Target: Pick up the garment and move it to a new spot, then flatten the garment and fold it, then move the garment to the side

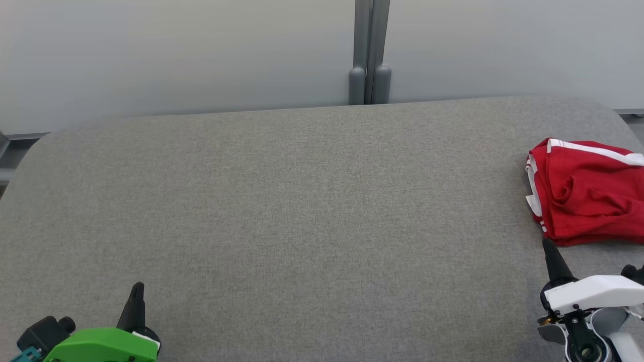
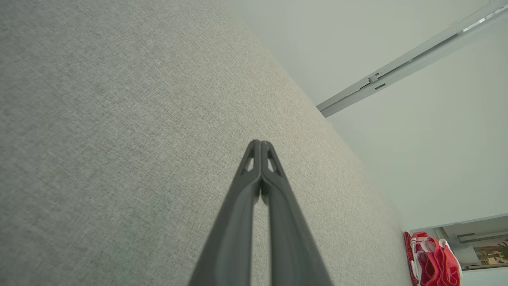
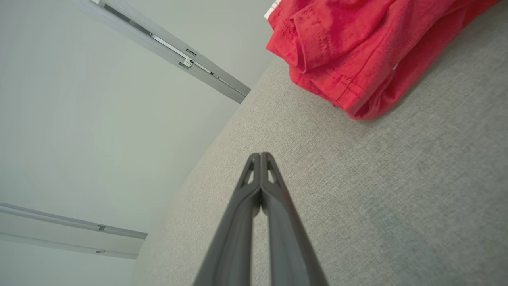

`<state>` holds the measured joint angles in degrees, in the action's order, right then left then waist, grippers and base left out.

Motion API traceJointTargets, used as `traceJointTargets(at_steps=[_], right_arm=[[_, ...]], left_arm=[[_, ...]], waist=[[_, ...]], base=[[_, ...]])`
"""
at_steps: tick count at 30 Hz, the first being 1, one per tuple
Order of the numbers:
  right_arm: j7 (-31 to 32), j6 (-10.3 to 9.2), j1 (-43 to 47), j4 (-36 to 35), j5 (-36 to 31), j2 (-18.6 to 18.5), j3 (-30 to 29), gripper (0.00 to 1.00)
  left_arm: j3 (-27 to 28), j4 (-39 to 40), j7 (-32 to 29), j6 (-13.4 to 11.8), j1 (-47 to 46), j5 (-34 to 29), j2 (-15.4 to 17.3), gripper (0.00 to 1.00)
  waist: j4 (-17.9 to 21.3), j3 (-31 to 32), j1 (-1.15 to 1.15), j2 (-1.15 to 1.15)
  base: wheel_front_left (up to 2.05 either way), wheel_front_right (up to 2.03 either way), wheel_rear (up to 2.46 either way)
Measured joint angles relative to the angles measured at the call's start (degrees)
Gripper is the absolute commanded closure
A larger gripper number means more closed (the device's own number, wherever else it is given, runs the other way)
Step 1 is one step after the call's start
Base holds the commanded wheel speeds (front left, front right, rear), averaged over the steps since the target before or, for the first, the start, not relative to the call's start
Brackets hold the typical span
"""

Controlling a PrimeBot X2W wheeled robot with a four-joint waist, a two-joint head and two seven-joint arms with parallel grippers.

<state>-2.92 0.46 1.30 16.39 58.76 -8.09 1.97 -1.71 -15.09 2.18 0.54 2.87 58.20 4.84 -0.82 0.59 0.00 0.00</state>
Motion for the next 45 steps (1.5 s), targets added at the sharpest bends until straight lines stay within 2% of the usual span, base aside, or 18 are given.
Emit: traceJointTargets(at_steps=[45], right_arm=[[9.1,6.14,-4.7,0.0,32.3,5.8,-9.6,1.00]], left_arm=[[6.6,-0.9,-8.7,6.1,-6.4,32.2,-2.6,1.00]], waist=[[0.8,-0.7,0.00,0.00]], base=[[0.00,0.00,0.00]])
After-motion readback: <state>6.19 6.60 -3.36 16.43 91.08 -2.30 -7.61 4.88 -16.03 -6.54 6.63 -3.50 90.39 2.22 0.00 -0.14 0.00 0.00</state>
